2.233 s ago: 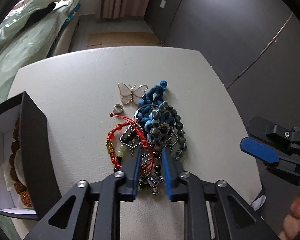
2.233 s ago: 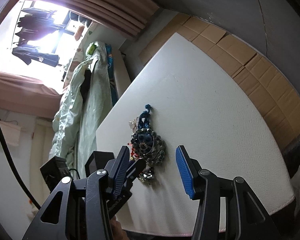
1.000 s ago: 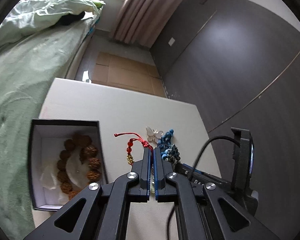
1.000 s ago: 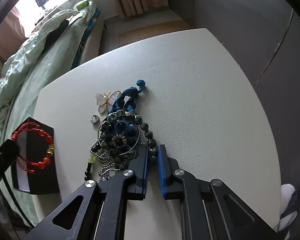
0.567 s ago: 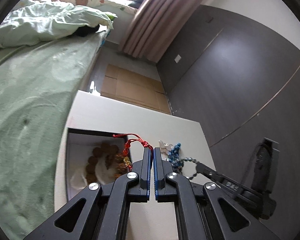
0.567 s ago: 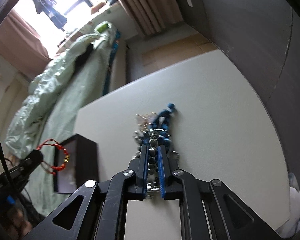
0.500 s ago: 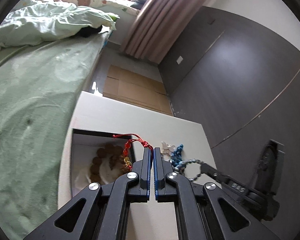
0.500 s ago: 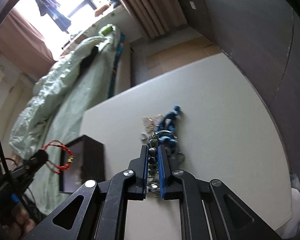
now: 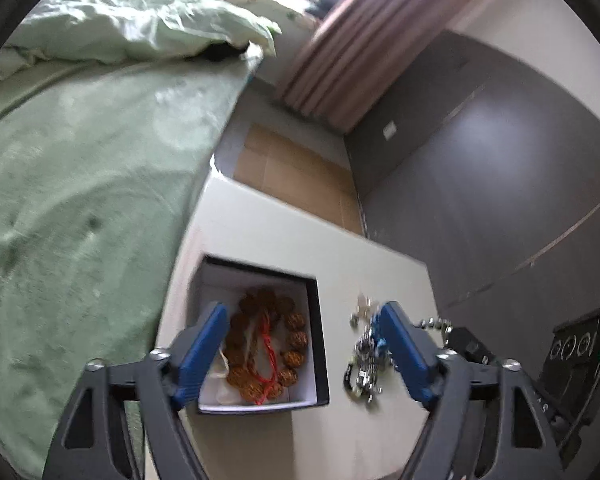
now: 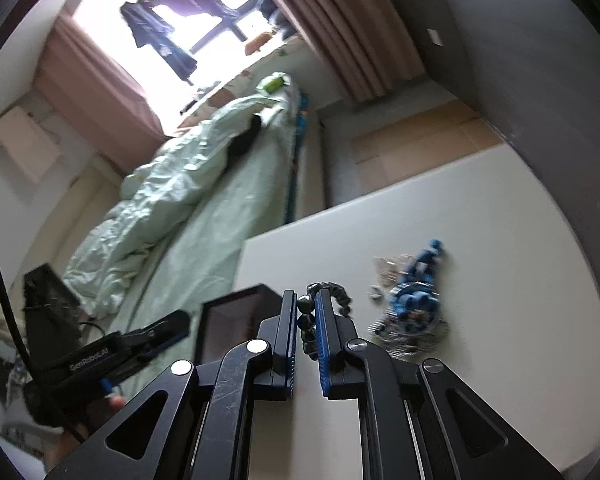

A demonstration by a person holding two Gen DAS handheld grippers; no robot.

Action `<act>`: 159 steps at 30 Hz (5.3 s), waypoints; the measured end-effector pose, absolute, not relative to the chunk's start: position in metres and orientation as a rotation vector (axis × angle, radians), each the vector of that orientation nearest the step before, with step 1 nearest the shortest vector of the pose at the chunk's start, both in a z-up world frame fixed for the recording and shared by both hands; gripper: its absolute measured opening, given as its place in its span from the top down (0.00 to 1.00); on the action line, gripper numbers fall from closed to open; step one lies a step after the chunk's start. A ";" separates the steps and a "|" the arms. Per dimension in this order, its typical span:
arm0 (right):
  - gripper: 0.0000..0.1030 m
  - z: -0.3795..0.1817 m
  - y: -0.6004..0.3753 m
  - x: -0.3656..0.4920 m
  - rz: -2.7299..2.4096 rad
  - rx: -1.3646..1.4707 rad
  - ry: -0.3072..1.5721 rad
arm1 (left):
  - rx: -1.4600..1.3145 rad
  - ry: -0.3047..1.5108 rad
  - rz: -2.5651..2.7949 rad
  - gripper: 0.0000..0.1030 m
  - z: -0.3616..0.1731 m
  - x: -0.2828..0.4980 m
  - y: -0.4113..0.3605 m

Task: Organize jewelry
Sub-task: 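Drop the red bracelet into the box with the left gripper while the right gripper grasps the dark bead bracelet, then carry the dark bead bracelet to the box and release it with the right gripper, then grasp the silver hoop earring from the pile with the left gripper, then drop the hoop into the box with the left gripper while the right gripper grasps the blue flower necklace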

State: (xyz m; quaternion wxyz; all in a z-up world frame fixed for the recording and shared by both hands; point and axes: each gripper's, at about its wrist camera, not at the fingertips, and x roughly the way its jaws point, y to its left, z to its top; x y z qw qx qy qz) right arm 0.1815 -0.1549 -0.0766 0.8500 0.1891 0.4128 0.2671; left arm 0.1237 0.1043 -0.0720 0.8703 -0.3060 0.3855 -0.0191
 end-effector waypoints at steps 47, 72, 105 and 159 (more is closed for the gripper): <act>0.25 -0.076 -0.153 0.179 0.560 0.382 0.928 | -0.495 0.861 -0.064 0.21 -0.076 0.131 0.065; 0.10 -0.109 -0.260 0.193 0.381 0.546 1.070 | -0.298 0.926 -0.169 0.21 -0.094 0.170 -0.032; 0.13 -0.134 -0.287 0.215 0.308 0.676 1.102 | -0.438 1.126 -0.164 0.93 -0.173 0.233 -0.041; 0.60 -0.171 -0.145 0.243 0.285 0.138 1.160 | -0.565 0.872 -0.137 0.99 -0.080 0.159 0.086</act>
